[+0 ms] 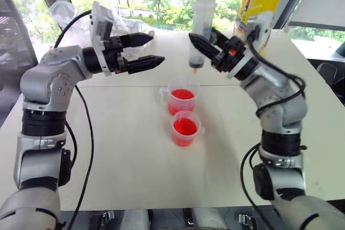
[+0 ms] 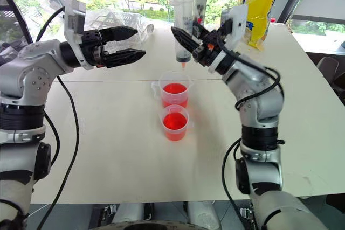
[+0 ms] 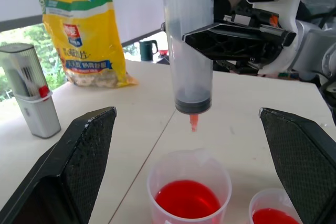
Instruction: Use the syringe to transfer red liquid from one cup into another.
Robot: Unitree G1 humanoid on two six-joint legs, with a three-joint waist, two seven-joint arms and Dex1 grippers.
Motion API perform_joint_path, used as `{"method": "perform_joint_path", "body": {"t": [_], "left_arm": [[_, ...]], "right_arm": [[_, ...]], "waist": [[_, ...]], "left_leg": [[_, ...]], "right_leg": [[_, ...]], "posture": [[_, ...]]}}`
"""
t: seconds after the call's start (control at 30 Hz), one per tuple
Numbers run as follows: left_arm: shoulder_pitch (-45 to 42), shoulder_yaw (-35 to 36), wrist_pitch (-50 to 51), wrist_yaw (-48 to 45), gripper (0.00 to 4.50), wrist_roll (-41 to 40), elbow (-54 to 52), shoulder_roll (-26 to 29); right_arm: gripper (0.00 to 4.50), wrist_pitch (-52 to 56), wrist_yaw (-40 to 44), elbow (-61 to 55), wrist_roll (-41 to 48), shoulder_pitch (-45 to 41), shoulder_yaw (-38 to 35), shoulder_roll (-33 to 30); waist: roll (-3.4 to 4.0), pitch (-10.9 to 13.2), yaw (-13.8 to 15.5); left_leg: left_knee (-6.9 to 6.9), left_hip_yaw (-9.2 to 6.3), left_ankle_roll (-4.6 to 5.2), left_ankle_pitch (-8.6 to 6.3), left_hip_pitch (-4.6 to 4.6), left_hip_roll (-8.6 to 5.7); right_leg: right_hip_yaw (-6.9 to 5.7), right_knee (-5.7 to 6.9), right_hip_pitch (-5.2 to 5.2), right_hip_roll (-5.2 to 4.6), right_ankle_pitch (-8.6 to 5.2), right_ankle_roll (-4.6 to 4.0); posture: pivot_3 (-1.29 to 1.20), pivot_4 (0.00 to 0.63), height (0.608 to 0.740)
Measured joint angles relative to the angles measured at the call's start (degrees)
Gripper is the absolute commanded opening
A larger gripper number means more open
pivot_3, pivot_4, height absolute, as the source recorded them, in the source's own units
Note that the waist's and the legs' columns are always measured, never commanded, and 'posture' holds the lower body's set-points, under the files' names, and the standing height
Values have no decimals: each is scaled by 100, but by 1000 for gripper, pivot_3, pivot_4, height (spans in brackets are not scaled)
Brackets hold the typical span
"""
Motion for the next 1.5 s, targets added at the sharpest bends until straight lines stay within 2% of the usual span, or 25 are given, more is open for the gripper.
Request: {"method": "perform_joint_path", "body": {"t": [0.23, 0.5, 1.0, 1.2, 1.5], "left_arm": [[-414, -128, -211, -280, 4500, 281, 453, -108], [-689, -220, -482, -473, 4500, 653, 993, -353], [-1124, -413, -1548, -651, 4500, 1606, 2449, -828], [-1475, -412, -1949, -599, 4500, 1840, 3101, -1175], [-1726, -377, -2288, -662, 4500, 2001, 3638, -1403]], "right_arm": [[1403, -1153, 105, 699, -402, 638, 488, 475], [1403, -1939, 226, 1334, -787, 954, 870, 604], [1403, -2252, 335, 1445, -954, 1164, 1013, 561], [1403, -2277, 357, 1436, -961, 1169, 1062, 541], [1403, -2308, 398, 1435, -1022, 1168, 1105, 477]], "waist": [[0, 0, 7], [0, 0, 7], [-1, -1, 15], [-1, -1, 6], [-2, -1, 10]], "left_leg": [[1, 0, 0, 0, 1, 0], [2, -1, 0, 1, 2, 0], [5, -1, -1, 1, 5, -1], [4, -2, -1, 1, 5, -1], [5, -1, -1, 1, 7, -1]], "right_leg": [[-1, 1, 1, 2, 0, 0], [-1, 2, 1, 2, 0, 0], [-1, 6, 5, 2, 0, 0], [-1, 6, 4, 4, 0, 0], [-1, 7, 7, 4, 0, 0]], "posture": [[0, 150, 740], [0, 150, 740], [0, 150, 740], [0, 150, 740], [0, 150, 740]]}}
